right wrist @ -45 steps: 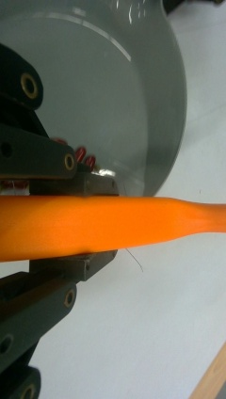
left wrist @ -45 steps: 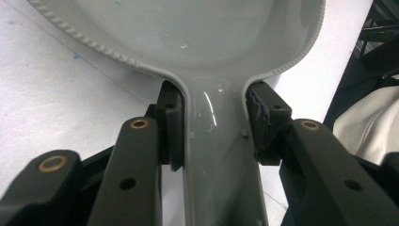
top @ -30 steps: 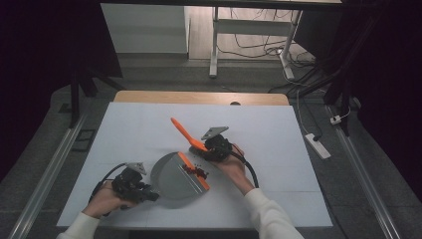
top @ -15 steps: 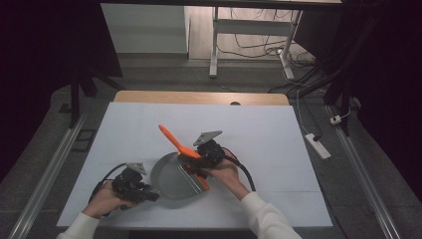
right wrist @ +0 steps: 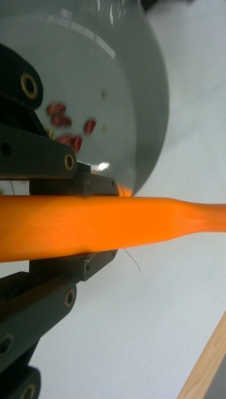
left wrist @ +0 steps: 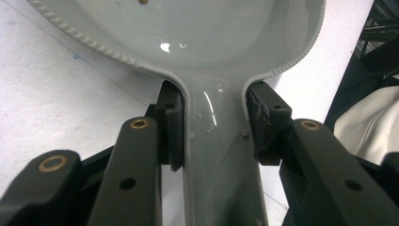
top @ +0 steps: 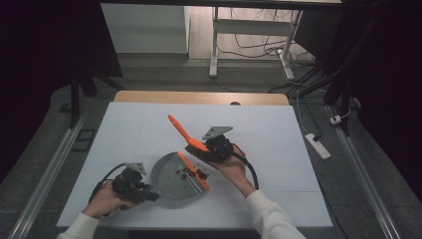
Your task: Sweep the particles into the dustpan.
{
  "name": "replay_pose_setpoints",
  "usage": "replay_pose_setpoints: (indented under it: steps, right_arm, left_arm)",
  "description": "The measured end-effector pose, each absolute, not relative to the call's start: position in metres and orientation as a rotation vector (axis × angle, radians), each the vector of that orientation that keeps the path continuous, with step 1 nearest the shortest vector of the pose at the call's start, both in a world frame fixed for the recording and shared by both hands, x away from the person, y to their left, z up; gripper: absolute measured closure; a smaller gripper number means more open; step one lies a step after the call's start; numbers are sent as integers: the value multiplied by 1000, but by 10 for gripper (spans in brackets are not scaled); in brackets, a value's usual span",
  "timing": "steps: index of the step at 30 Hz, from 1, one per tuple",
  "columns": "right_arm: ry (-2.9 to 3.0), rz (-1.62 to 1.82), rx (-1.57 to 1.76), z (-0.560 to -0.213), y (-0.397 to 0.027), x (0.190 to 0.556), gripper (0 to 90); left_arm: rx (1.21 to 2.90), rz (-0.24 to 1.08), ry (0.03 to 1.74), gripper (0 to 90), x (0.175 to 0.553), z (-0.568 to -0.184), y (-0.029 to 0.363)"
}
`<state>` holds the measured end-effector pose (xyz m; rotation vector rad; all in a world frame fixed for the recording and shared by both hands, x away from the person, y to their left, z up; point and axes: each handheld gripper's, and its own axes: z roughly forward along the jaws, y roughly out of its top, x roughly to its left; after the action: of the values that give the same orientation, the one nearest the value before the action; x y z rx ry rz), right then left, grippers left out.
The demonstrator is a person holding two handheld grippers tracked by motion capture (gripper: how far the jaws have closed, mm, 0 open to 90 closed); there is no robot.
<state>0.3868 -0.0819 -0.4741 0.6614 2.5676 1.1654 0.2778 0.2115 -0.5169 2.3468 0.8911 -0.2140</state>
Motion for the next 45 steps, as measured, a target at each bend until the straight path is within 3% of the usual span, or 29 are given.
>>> replay_pose_setpoints:
  steps: [9,31,45]
  right_arm:
    - [2567,1066,741,-496,-85,396,700]
    - [2694,1296,627,-491,-48,364,700]
    - [2522,1258,750,-476,-89,383,700]
  left_arm:
    - [2348,-215,890,612,278,-517,212]
    - [2350,-212,891,612,278,-517,212]
    - [2347,-212,893,612,278,-517,211]
